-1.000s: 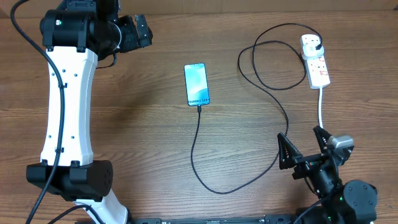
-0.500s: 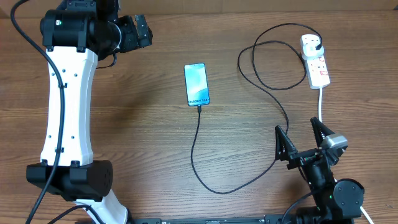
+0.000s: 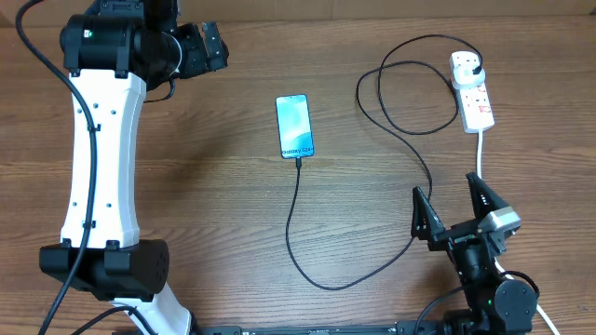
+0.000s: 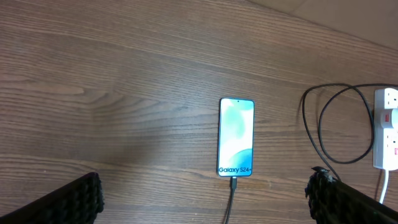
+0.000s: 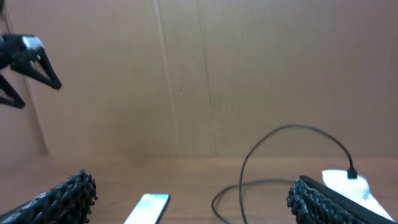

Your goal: Plug charger to phone and switch on socket

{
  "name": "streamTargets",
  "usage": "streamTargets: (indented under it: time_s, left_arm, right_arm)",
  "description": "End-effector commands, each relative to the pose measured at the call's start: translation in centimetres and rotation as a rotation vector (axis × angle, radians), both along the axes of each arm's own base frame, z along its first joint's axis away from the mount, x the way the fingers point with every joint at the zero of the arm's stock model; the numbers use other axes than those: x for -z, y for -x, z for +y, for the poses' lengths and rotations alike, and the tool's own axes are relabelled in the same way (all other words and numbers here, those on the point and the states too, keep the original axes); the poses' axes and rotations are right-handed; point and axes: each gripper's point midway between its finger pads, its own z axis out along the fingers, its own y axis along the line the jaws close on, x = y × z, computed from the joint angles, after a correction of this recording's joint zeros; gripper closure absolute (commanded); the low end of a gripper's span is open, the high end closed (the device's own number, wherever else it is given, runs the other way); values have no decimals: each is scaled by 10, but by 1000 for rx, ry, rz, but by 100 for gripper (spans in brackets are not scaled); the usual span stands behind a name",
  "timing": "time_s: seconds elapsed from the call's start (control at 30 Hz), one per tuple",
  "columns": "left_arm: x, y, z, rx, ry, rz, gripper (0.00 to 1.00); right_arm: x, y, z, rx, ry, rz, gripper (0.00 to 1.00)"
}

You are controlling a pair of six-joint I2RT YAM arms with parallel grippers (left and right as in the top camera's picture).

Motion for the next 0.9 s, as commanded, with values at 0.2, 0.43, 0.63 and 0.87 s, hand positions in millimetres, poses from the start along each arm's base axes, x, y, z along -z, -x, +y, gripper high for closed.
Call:
streamTargets:
  time_s: [0.2,0.43,0.63,0.87]
  left_arm:
    - [3,0,1,-19,-3,11,0]
    - [3,0,1,-19,-3,11,0]
    - [3,0,1,-19,-3,11,0]
    - [3,0,1,-19,-3,11,0]
  right_arm:
    - [4,-1,-3,22,-6,-59,0]
    - [0,-2,-8,48,-14,-73,0]
    - [8,-4,-8,49,-11,-39,0]
    - [29,-10,-14,87,-9,49,0]
